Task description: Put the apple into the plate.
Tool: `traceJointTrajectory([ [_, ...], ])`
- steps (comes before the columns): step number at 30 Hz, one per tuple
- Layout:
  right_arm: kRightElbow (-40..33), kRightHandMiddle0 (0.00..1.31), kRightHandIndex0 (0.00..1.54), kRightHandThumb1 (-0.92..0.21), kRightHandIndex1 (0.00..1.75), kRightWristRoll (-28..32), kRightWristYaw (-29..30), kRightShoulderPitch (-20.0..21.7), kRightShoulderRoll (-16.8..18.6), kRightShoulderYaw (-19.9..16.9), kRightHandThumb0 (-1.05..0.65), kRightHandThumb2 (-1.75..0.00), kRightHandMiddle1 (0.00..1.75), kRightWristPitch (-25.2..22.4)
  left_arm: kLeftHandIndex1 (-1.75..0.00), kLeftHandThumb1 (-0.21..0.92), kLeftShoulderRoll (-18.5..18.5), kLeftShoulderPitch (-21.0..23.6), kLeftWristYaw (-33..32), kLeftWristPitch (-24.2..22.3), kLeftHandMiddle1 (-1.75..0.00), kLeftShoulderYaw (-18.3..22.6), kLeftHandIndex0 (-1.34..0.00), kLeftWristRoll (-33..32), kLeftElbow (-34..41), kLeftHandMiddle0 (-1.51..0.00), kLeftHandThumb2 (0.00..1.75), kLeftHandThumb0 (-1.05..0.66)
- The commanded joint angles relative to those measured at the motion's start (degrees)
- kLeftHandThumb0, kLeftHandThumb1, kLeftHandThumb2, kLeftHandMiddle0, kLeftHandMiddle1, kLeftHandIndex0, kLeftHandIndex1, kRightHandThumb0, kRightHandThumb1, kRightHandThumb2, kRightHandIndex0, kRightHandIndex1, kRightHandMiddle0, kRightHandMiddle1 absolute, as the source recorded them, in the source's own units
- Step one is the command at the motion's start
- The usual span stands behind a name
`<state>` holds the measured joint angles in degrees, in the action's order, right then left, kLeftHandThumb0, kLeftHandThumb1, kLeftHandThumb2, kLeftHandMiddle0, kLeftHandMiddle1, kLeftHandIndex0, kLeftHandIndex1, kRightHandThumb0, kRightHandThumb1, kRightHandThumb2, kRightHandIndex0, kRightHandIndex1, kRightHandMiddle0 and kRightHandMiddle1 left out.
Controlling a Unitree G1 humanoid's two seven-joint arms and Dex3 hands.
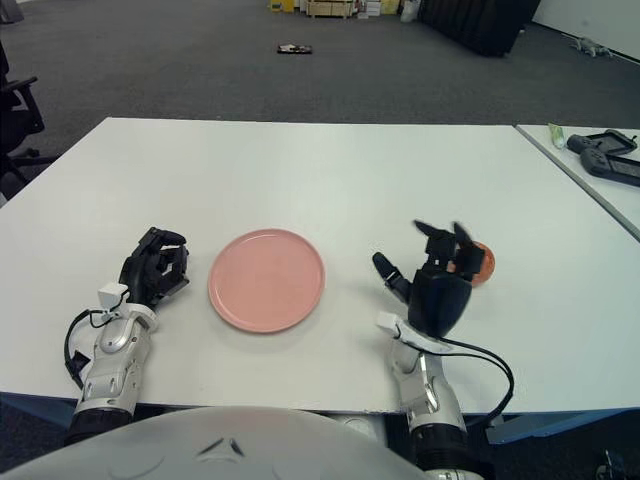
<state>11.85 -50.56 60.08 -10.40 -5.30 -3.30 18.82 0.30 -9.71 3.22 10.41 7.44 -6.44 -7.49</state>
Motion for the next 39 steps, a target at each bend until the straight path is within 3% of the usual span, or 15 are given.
traceJointTrajectory([
  [1, 2.1, 0.00, 0.00, -0.60, 0.02, 0.3, 2.8, 2.2, 0.2, -0.3, -0.80, -0.73, 0.10, -3.9, -1.75, 0.60, 0.1, -0.2, -0.2, -0.4, -1.75, -0.1, -0.39, 0.3, -0.8, -0.77, 0.97, -0.40],
  [13, 10.2, 0.00, 0.00, -0.55, 0.00, 5.3, 5.1, 8.9, -2.1, -3.4, -0.94, -0.59, 0.00, -14.4, -1.75, 0.60, 0.1, -0.1, 0.0, -0.3, -1.75, 0.1, -0.39, -0.1, -0.9, -0.77, 0.97, -0.40],
  [25, 12.6, 0.00, 0.00, -0.54, 0.00, 12.9, 2.3, 13.8, -2.0, -6.4, -1.00, -0.53, 0.00, -22.3, -1.75, 0.58, 0.2, 0.0, 0.3, -0.5, -1.75, 0.3, -0.40, -0.7, -1.1, -0.76, 0.99, -0.40],
  [39, 21.9, 0.00, 0.00, -0.53, 0.00, 21.9, 0.8, 18.8, -5.1, -8.9, -1.03, -0.50, 0.00, -19.5, -1.75, 0.58, 0.2, 0.0, 0.1, -1.5, -1.75, 0.5, -0.41, -0.8, -0.3, -0.77, 1.00, -0.40],
])
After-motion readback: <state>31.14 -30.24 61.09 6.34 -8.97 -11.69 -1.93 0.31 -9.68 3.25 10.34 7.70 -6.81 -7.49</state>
